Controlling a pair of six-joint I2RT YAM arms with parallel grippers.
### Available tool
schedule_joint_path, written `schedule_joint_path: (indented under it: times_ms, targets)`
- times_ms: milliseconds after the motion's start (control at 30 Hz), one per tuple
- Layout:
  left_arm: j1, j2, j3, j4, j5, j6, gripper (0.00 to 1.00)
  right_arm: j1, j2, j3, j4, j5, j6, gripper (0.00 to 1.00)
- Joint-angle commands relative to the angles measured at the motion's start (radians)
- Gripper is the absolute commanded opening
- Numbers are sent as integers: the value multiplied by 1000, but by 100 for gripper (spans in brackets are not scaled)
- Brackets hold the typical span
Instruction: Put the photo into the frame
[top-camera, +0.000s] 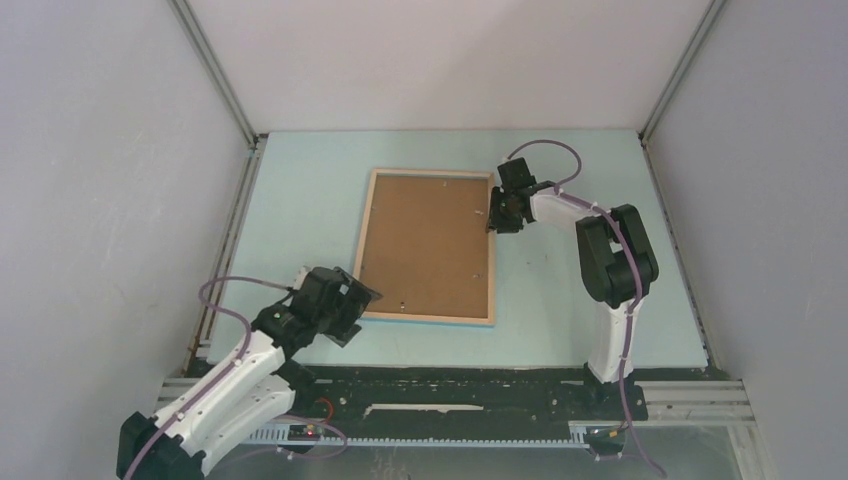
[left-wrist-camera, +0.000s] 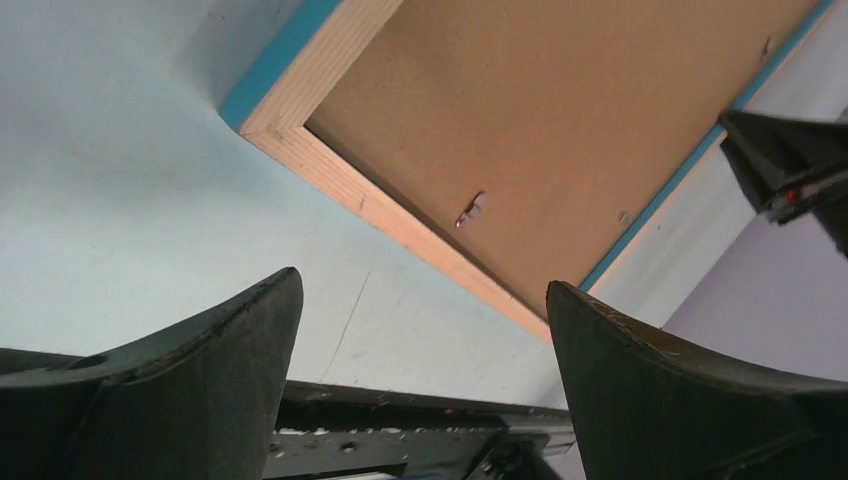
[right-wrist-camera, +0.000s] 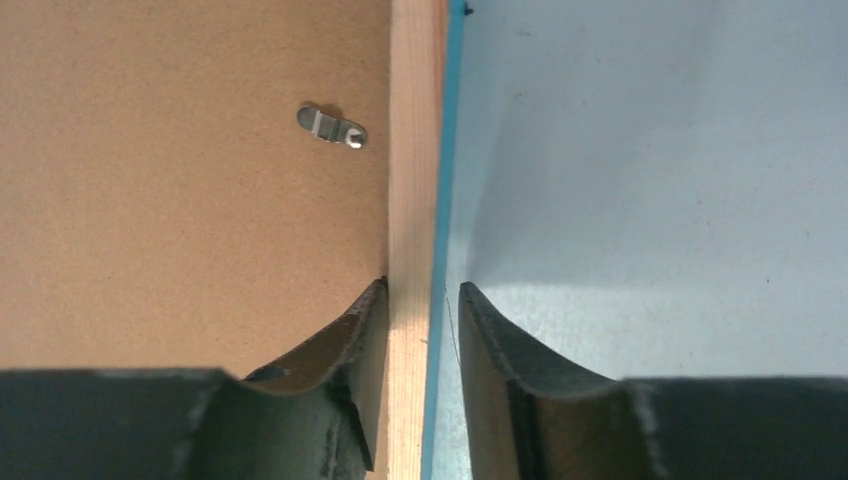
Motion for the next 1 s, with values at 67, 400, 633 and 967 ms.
schedule_joint_path:
  times_ms: [67,400,633,967]
  targets:
    - [-31,168,-4,161,-7,-146,96,13,-67,-14,-64,38,-48,35]
    - [-33,433,149,235,-102,-39,98,28,-86,-29,-175,89,-54,25]
    - [87,647,231,324,-4,121,98,33,-215,-227,-161,64,-15,24]
    - [219,917,512,341,91,441,99,221,-355,-462,-91,-102,105,32]
